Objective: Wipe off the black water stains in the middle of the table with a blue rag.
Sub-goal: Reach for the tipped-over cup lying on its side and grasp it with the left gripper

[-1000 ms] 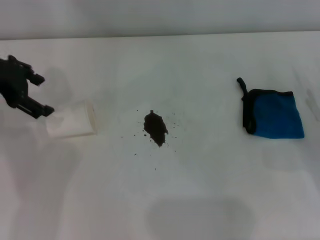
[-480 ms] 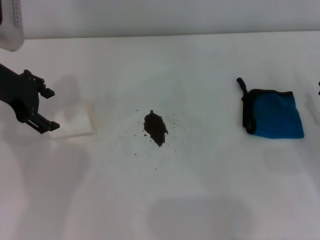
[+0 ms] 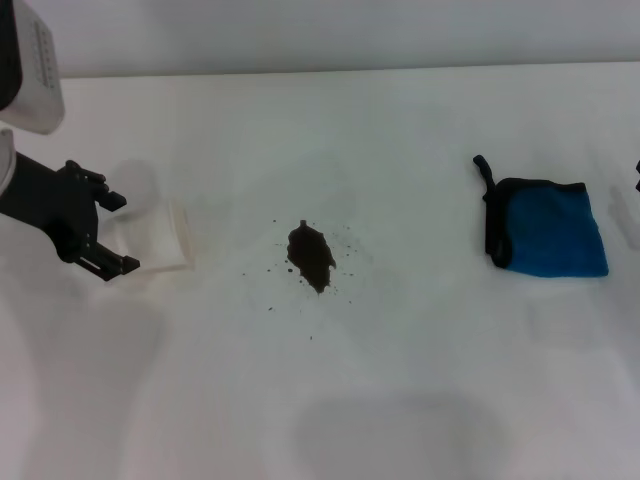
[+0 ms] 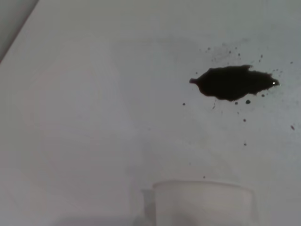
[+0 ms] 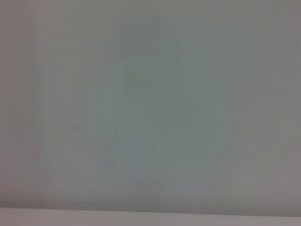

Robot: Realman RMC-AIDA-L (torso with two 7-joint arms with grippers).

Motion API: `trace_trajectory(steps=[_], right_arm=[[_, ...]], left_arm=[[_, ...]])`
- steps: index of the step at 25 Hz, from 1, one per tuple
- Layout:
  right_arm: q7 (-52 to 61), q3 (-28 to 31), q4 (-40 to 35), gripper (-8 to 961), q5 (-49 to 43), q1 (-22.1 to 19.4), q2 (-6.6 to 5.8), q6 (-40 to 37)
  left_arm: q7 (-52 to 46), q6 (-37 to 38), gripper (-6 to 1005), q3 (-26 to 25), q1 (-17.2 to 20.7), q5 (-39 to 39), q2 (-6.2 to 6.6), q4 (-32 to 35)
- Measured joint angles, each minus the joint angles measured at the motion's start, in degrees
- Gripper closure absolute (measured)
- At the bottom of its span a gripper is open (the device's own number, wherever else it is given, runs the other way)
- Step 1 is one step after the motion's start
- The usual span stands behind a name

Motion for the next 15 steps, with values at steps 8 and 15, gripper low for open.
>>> trace_trajectory(steps=[8,15], right_arm=[[0.0,-0.2,0.1,191,-0.1,-0.7,0.0,1.4],[0.1,-0.4,0.8,192,-0.3,-1.3,-0.07,2.7]], left_arm=[[0.0,-3.4,106,0.0,1.5,0.3,0.03,2.9],[0.0,-6.1,107,-0.1,2.7,-0.2,-0.02,5.1]])
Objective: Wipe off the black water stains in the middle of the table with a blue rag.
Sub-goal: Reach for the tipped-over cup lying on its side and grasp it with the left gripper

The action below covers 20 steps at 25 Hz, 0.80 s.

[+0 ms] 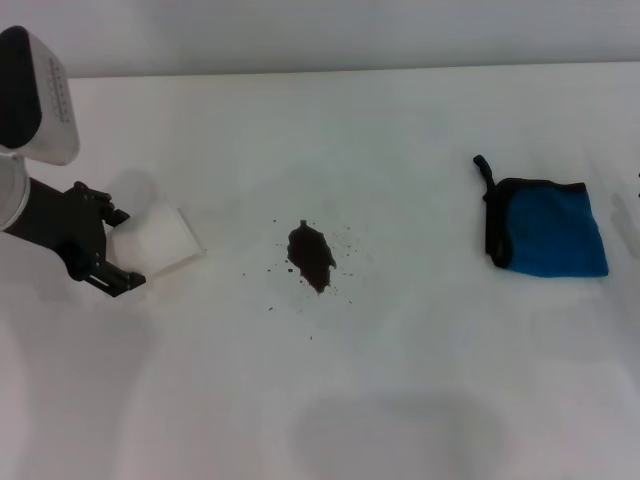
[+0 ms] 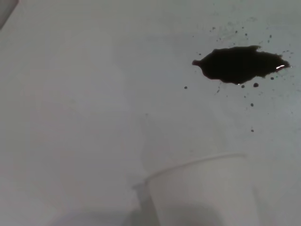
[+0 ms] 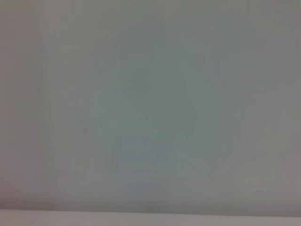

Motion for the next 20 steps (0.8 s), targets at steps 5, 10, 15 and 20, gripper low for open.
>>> trace_trajectory(steps=[5,10,15,20], right_arm=[[0.1,0.0,0.0,192,0.0,-0.3,-0.02,0.2],[0.1,0.0,0.0,192,0.0,-0.1,-0.02,0.2],[0.1,0.0,0.0,192,0.0,-0.1,-0.02,0.1],[0.1,0.0,0.0,192,0.0,-0.1,-0.02,-0.2]], left_arm=[[-0.2,-1.3,108,0.0,0.6,-0.3,0.0,0.8],[-0.9,-1.9,111,0.0,0.7,-0.3,0.0,1.3],[-1.5,-2.1,112,0.0,0.8,-0.3,0.0,1.8],[-1.5,-2.1,156,0.0,0.8,-0.3,0.0,1.9]])
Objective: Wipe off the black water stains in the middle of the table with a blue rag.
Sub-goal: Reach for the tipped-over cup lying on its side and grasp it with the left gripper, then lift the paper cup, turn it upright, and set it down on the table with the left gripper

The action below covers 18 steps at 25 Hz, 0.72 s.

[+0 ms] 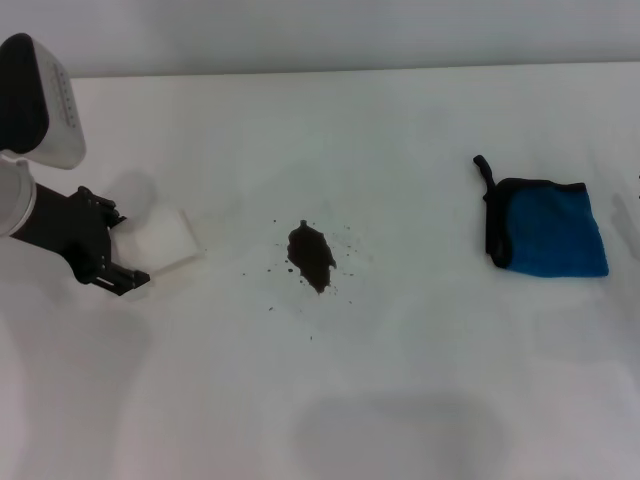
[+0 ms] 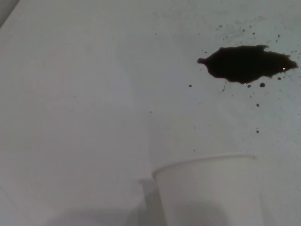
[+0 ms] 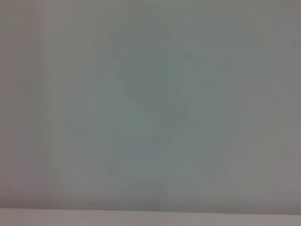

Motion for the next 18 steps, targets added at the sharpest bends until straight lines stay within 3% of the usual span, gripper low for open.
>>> trace_trajectory(steps=[8,18], right_arm=[[0.0,0.0,0.0,192,0.0,0.0,0.0,-0.1],[0.0,0.0,-0.2,193,0.0,0.4,-0.05,-0.2]], left_arm=[[0.0,-0.1,278,0.0,0.0,-1.0,0.0,0.0],[2.5,-0.1,291,0.0,2.4,-12.6,0.0,-0.6]])
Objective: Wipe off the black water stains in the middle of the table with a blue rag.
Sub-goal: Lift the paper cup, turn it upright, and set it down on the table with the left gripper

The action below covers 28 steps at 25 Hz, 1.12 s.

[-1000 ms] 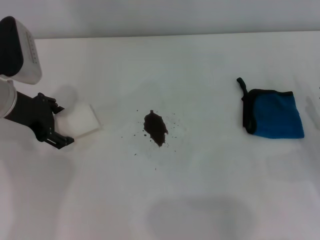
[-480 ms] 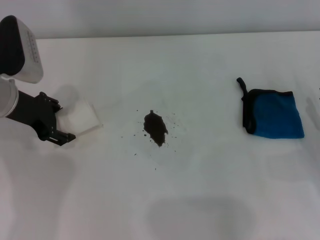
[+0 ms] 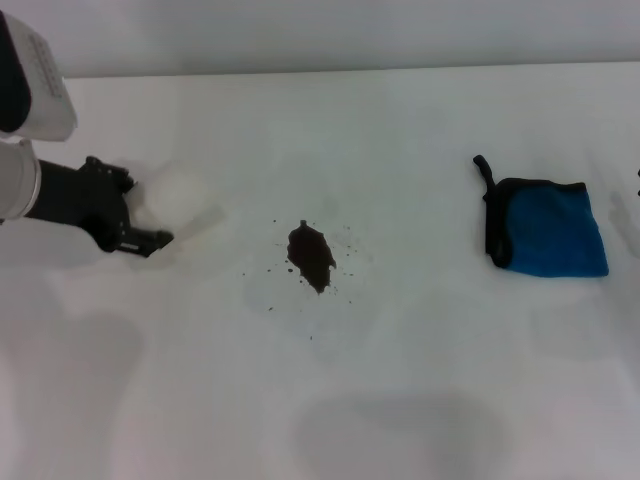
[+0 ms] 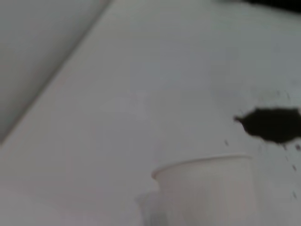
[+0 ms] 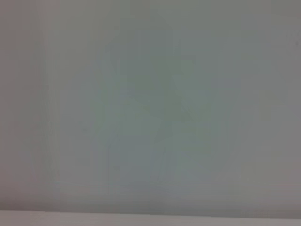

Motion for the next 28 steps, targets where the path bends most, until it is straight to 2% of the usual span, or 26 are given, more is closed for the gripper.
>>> trace_trajectory(steps=[7,8,9,11,13,14,16,22,28], right_arm=[[0.0,0.0,-1.8,193,0.0,0.1,-0.09,-0.1],[0.0,0.0,-2.1,193,0.0,0.1,-0.11,-0.1],[0.0,0.0,-2.5,193,0.0,0.1,-0.12,-0.1],[0.0,0.0,-3.3,193,0.0,0.1,-0.17,-0.1],[0.0,0.0,-4.0,193,0.0,0.1,-0.26,-0.3],[0.0,-0.1,-4.3,193,0.0,0.1,-0.28,-0.3],[0.0,-0.1,-5.0,193,0.0,0.1,-0.37,-0.6],[1.0,-0.1,-8.3,194,-0.1,-0.1,-0.4,-1.5],[2.1,-0.1,-10.5,194,-0.1,-0.3,-0.76,-1.6]], left_arm=[[6.6,0.6,292,0.0,4.4,-15.2,-0.02,0.0],[6.6,0.6,292,0.0,4.4,-15.2,-0.02,0.0],[8.7,0.6,293,0.0,6.0,-20.6,-0.04,0.3],[8.7,0.6,294,0.0,6.0,-20.6,-0.04,0.3],[15.1,0.9,296,-0.1,10.9,-35.5,-0.31,3.7],[15.1,0.9,296,-0.1,10.9,-35.5,-0.31,3.7],[20.0,1.3,297,-0.1,14.5,-44.3,-0.26,8.6],[29.8,0.4,297,-0.1,19.8,-53.5,-0.26,18.5],[44.0,-0.1,297,-0.2,26.7,-60.9,-0.37,29.9]])
